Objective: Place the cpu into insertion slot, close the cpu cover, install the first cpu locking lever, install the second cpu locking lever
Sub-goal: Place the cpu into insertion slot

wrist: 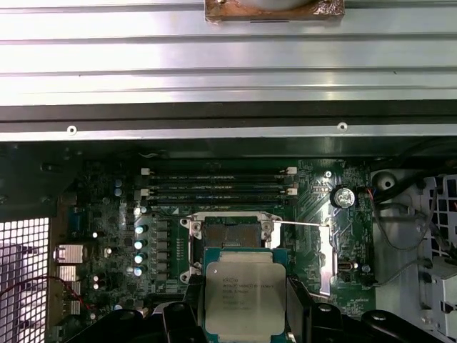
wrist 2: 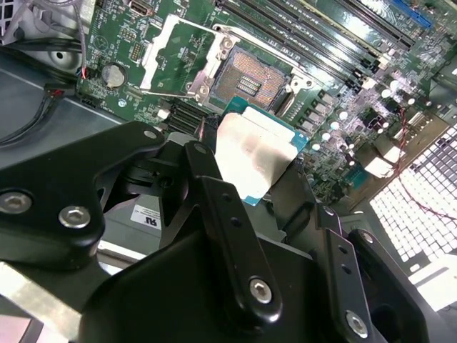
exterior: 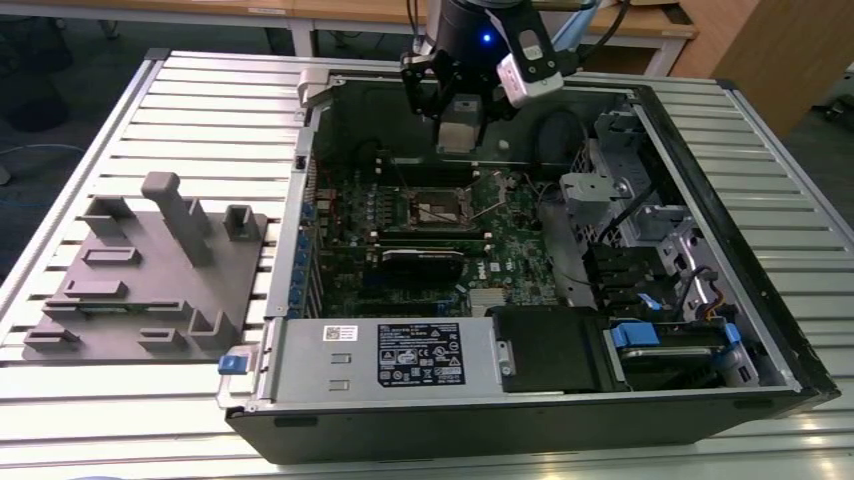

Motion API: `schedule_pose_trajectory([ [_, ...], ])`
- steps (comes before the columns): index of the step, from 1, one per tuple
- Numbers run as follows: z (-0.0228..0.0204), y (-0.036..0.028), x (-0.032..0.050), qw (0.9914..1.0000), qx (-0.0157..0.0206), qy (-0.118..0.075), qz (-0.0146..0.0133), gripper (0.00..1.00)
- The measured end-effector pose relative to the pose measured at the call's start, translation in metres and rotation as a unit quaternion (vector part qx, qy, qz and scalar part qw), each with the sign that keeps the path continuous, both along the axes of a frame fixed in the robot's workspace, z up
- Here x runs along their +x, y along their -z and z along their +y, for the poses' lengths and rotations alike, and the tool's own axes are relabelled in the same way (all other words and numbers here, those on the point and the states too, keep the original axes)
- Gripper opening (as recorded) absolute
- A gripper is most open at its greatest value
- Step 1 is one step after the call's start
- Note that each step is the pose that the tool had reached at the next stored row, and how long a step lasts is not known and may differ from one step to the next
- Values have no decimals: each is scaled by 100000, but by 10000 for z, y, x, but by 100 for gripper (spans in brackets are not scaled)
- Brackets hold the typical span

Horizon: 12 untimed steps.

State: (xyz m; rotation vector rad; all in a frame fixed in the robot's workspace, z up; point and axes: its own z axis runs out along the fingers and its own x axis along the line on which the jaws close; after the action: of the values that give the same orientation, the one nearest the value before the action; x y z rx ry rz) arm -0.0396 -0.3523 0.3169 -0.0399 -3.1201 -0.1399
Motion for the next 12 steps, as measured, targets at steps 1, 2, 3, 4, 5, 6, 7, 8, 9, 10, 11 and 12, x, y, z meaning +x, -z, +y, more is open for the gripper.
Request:
schedule_pose_trajectory([
  [1, 0, 3, 0, 100000, -2, 2, 0, 54],
  [2, 0, 7, 0, 100000, -2, 2, 0, 54],
  [3, 0, 10, 0, 100000, -4, 1, 1, 54],
  [4, 0, 11, 0, 100000, -7, 3, 2, 54],
  [5, 0, 11, 0, 100000, -14, 1, 6, 54],
  [6, 0, 12, 0, 100000, -16, 3, 7, 54],
  [7, 0, 15, 0, 100000, -4, 2, 2, 54],
  [8, 0, 25, 0, 100000, 0, -1, 0, 54],
  [9, 0, 27, 0, 100000, -3, 1, 0, 54],
  [10, 0, 28, 0, 100000, -4, 1, 2, 54],
  [11, 0, 28, 0, 100000, -4, 0, 3, 54],
  [12, 0, 29, 0, 100000, -10, 2, 4, 54],
])
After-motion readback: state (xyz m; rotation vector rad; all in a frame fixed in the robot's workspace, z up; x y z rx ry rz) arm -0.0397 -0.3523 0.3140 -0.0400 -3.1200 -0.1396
